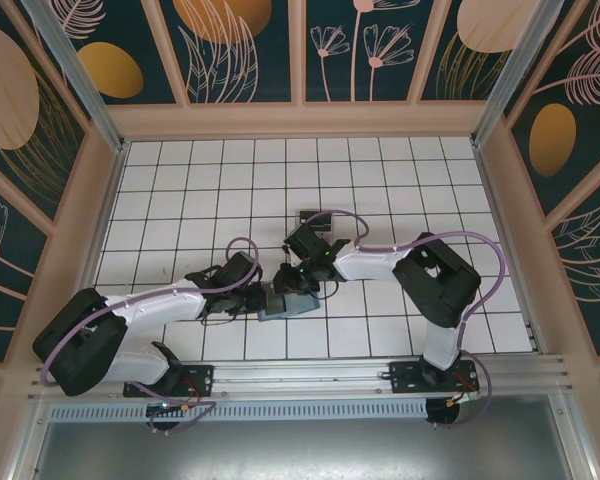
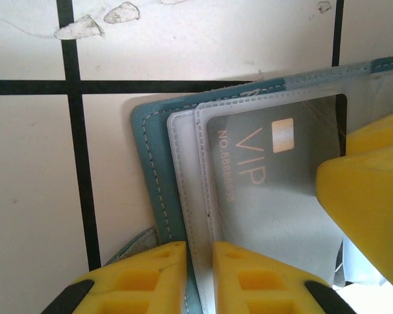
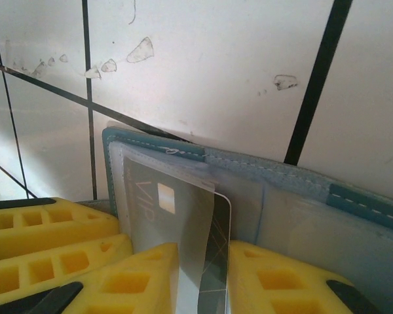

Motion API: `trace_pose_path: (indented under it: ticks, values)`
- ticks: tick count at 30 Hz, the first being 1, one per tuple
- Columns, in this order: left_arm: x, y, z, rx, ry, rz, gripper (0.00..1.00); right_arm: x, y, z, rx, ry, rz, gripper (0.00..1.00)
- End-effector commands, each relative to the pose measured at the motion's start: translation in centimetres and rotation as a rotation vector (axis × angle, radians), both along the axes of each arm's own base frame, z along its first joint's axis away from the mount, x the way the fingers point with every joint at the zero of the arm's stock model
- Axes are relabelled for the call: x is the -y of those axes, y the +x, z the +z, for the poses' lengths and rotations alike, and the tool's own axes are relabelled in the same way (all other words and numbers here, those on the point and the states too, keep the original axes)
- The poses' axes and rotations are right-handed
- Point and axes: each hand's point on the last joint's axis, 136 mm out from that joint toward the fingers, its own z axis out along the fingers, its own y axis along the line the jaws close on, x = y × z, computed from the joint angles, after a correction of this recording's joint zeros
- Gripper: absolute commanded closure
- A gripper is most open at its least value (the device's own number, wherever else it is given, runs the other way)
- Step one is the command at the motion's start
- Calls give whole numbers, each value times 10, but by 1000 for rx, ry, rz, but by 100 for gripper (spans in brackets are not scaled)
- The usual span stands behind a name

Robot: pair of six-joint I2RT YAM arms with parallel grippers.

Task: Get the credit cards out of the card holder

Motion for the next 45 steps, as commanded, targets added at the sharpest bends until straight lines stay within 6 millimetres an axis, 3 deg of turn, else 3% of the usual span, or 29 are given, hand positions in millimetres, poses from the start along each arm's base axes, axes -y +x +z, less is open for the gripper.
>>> trace_pose_path:
  ticks: [1, 13, 28, 45]
  values:
    - [-16, -14, -23, -73, 86, -11, 81, -8, -14, 5, -28, 65, 42, 74]
    - [-17, -14, -27, -88, 101, -11, 82, -17, -25, 22, -65, 247, 43, 74]
    - [-24, -17, -31, -102, 142, -2, 81, -9, -23, 40, -26, 312, 17, 76]
    - [-25, -19, -32, -113, 141, 2, 80, 0, -29, 40, -24, 334, 6, 80]
